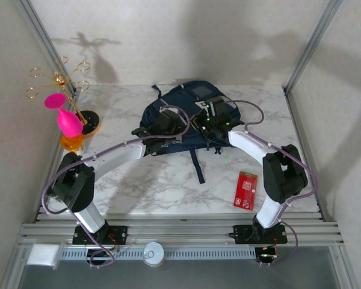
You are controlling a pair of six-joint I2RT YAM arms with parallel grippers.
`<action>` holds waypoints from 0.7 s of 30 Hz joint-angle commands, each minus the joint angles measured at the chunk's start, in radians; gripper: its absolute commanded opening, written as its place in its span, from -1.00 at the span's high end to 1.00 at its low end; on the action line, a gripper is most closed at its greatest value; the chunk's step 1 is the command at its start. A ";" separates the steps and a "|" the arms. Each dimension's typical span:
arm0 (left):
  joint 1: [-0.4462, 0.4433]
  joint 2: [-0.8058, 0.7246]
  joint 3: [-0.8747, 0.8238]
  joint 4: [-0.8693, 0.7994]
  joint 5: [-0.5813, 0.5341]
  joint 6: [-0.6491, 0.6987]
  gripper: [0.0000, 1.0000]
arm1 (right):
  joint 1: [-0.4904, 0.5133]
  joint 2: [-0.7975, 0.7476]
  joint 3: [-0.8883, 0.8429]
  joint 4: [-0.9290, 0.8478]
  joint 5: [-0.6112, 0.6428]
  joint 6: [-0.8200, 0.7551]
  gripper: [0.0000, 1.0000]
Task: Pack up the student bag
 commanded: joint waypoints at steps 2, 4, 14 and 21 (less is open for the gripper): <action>-0.017 0.041 0.052 0.004 -0.008 0.021 0.18 | -0.003 -0.053 -0.008 0.080 -0.027 0.006 1.00; -0.026 0.064 0.069 0.000 0.000 0.019 0.19 | -0.003 -0.050 -0.009 0.082 -0.031 0.006 1.00; -0.036 0.181 0.151 -0.018 -0.033 0.005 0.35 | -0.003 -0.043 -0.015 0.106 -0.036 0.020 1.00; -0.034 0.191 0.143 -0.002 -0.051 -0.006 0.54 | -0.006 -0.042 -0.020 0.116 -0.033 0.022 1.00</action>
